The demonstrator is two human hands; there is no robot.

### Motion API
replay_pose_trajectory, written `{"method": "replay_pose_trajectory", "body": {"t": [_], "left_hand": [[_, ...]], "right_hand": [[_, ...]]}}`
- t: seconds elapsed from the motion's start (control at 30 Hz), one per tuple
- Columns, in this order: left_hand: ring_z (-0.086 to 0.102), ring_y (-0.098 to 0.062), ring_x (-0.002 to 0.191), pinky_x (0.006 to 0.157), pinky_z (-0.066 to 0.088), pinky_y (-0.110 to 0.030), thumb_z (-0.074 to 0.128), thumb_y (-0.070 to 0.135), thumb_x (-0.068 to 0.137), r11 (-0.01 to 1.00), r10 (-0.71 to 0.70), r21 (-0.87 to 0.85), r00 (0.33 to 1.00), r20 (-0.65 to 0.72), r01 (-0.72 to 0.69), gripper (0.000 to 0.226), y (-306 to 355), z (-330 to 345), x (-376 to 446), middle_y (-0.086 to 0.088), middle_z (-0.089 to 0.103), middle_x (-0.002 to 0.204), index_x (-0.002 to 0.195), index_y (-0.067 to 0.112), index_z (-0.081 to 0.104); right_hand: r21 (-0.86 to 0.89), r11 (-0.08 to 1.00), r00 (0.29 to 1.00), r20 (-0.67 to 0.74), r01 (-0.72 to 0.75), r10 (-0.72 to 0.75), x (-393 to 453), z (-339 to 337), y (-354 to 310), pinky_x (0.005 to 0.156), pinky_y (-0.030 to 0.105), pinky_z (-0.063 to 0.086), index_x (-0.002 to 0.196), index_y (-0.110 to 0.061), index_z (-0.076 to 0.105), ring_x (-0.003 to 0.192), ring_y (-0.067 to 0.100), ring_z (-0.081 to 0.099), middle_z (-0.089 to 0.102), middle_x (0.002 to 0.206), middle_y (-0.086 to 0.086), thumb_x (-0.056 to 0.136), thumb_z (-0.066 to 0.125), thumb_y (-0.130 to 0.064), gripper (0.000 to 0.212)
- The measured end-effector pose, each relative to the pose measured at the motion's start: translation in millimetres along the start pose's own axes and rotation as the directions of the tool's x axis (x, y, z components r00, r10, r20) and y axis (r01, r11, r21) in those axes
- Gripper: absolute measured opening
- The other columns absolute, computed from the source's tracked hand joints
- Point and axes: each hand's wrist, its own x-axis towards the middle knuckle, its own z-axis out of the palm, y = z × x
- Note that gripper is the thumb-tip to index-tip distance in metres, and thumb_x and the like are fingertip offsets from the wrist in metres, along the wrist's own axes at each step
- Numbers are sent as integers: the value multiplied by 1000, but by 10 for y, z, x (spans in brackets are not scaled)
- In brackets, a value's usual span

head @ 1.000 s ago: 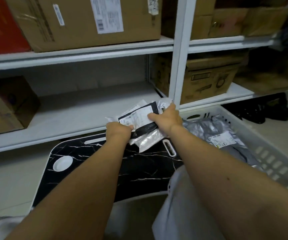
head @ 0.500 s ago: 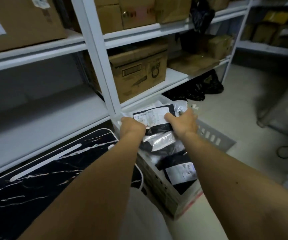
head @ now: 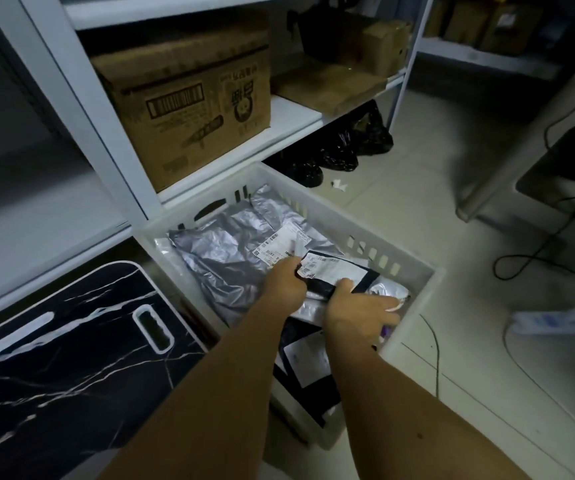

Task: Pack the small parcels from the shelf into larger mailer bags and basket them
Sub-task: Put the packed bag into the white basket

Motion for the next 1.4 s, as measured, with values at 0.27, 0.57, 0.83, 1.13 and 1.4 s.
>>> {"method": "replay_pose_trajectory", "body": {"t": [0.27,0.57,0.83,1.13,1.4], "left_hand": [[-18,-28,146,119,1,-51,46,25,99,861,36,495,985,170,-116,70,-254,252,271,-1,-23,159,153,36,3],[-14,-29,147,113,-5,-60,19,49,102,566,78,809,987,140,-159,54,-640,303,299,-5,-10,161,153,35,10],[-12,-27,147,112,-6,-60,18,50,102,547,-54,828,982,181,-123,53,-728,449,441,-3,-10,161,152,37,7],[-14,-28,147,113,-9,-60,19,50,102,505,-107,852,970,220,-137,55,-827,493,531,-4,-13,161,152,38,3],[-3,-25,148,113,-3,-60,34,34,100,557,-24,807,968,248,-193,55,-742,320,328,-4,-2,162,151,36,15]], "right_hand": [[-514,765,898,25,388,-439,41,314,147,105,47,26,140,-21,35,128,31,35,39,136,12,90,58,-30,56],[-622,490,779,583,610,-229,532,630,224,107,72,9,149,-50,-8,144,42,-20,-22,160,-1,94,11,-67,60],[-634,467,758,639,616,-133,867,941,484,103,78,8,145,-52,-18,141,45,-26,-32,156,1,88,12,-75,69],[-691,342,750,658,637,-66,1058,1267,658,93,83,2,143,-52,-21,136,49,-32,-35,155,2,75,7,-82,79],[-725,395,825,511,564,-241,485,873,282,108,69,15,154,-31,2,144,45,-12,-14,161,13,99,23,-55,63]]}}
